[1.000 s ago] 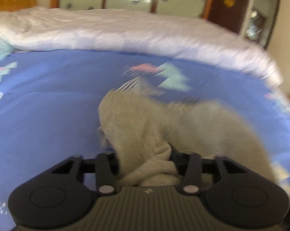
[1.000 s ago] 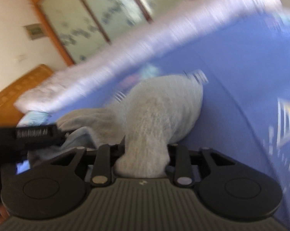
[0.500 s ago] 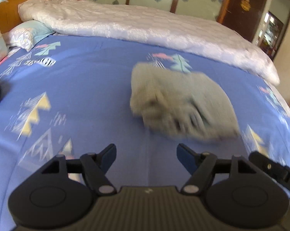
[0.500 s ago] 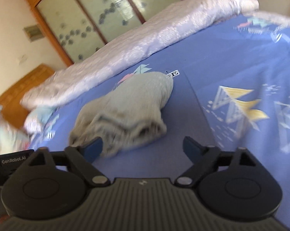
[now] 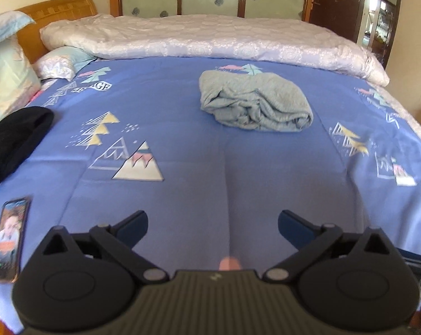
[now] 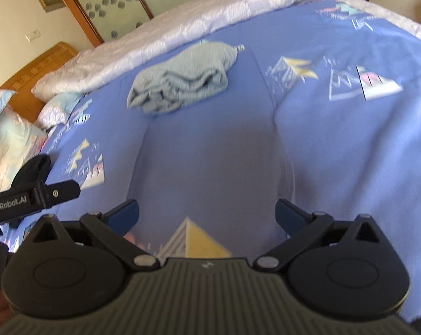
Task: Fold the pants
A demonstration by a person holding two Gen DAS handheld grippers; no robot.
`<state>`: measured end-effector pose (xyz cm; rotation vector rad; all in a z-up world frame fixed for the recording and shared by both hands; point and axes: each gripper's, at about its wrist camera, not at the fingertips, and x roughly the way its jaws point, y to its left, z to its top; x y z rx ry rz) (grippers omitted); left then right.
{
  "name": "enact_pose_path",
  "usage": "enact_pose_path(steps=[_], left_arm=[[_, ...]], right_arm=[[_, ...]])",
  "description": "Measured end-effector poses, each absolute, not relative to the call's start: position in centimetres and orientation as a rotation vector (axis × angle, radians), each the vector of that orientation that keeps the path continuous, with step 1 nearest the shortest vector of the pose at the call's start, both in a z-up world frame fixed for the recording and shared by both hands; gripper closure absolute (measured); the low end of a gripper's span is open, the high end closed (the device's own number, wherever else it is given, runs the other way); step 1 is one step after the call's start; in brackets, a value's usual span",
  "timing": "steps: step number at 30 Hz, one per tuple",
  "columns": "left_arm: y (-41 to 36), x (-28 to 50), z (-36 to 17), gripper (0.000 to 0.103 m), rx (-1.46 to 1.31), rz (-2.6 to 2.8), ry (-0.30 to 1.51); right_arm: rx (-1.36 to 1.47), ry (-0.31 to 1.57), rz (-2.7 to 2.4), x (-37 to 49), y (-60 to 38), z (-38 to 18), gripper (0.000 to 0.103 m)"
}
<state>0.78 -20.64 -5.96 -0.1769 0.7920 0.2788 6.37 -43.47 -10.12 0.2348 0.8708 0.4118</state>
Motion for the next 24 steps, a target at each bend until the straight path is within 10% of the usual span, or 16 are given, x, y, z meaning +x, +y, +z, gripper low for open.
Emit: enact_pose_path(steps=[24], left_arm=[[-22.4,-2.9,-5.4,0.000,-0.075,0.349,0.754]], right_arm=[[0.241,0.884,0.495,2.4,-42.6,-9.6,0.000]])
